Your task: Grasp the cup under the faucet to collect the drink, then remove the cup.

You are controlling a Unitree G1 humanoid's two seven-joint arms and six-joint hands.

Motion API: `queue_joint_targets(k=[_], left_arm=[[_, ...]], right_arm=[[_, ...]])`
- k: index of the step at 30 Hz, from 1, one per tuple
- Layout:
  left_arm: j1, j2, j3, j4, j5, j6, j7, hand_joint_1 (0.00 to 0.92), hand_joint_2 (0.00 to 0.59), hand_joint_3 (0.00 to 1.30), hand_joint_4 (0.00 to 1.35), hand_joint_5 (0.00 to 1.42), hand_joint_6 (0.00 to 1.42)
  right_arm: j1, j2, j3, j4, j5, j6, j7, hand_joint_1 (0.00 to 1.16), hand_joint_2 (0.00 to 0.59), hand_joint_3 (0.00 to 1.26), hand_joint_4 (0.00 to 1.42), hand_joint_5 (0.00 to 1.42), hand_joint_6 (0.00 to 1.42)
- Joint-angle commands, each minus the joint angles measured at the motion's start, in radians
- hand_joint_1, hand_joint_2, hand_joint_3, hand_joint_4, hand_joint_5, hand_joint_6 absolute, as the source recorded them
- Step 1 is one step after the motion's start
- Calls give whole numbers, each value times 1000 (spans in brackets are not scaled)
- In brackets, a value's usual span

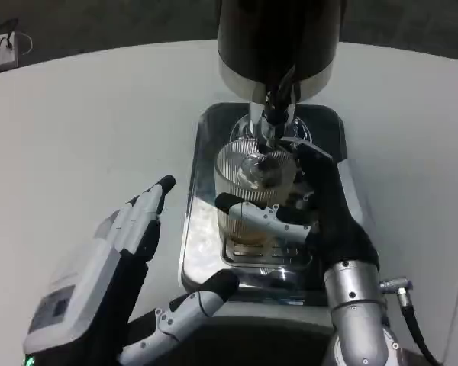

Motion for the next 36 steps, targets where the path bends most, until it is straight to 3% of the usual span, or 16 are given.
queue_joint_targets(k=[1, 22, 36], left_arm=[[-9, -2, -4, -1, 1, 11, -13, 0, 157, 0, 0, 0, 0], [-36, 2, -18, 29, -10, -1, -7, 0, 157, 0, 0, 0, 0], [-28, -3, -21, 17, 6, -19, 11, 0, 157, 0, 0, 0, 0]], right_arm=[[-8, 3, -9, -24, 12, -38, -11, 1135, 132, 857, 1006, 1189, 1424], [109, -23, 43, -175, -5, -30, 95, 1155, 108, 883, 1036, 1215, 1424], [256, -66, 46, -391, 11, -17, 177, 1158, 90, 893, 1036, 1202, 1424]])
